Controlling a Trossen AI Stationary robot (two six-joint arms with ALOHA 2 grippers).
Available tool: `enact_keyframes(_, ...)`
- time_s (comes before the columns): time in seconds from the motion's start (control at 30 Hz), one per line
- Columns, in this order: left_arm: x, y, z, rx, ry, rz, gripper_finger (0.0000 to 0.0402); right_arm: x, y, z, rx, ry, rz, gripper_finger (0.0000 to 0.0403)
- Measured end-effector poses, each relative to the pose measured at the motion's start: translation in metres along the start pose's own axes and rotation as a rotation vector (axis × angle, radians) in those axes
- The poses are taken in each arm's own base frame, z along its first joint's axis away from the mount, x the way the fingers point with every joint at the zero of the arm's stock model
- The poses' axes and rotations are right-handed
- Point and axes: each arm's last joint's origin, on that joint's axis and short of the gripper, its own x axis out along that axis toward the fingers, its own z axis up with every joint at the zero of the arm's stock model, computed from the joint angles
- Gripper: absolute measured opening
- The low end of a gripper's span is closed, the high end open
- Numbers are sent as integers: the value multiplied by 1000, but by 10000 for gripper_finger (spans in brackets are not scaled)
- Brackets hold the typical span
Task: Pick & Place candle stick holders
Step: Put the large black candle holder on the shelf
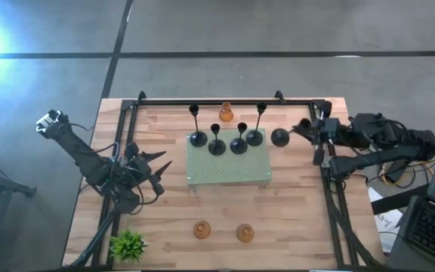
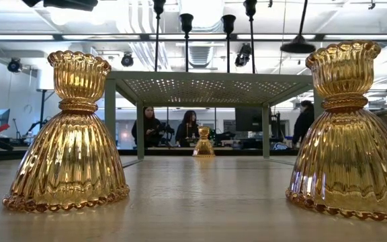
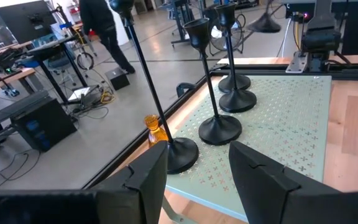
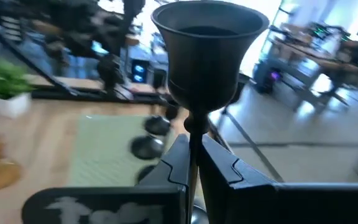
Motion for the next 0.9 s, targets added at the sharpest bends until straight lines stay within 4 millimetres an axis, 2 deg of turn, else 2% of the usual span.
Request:
enact_keyframes(0.17,0,0,0,0,0,0,177,6,-9,-5,-18,57,-91,11)
enact_keyframes(0.33,0,0,0,0,0,0,177,9,-27,-8,-24,94,-230,11)
enact_keyframes(0.53,0,0,0,0,0,0,177,10,-53,-5,36,26,-248,11)
enact_keyframes(0.73,0,0,0,0,1,0,177,33,-101,-16,109,40,-251,11)
enact_keyframes(0.9,0,0,0,0,1,0,177,40,-148,-29,213,-10,-210,11)
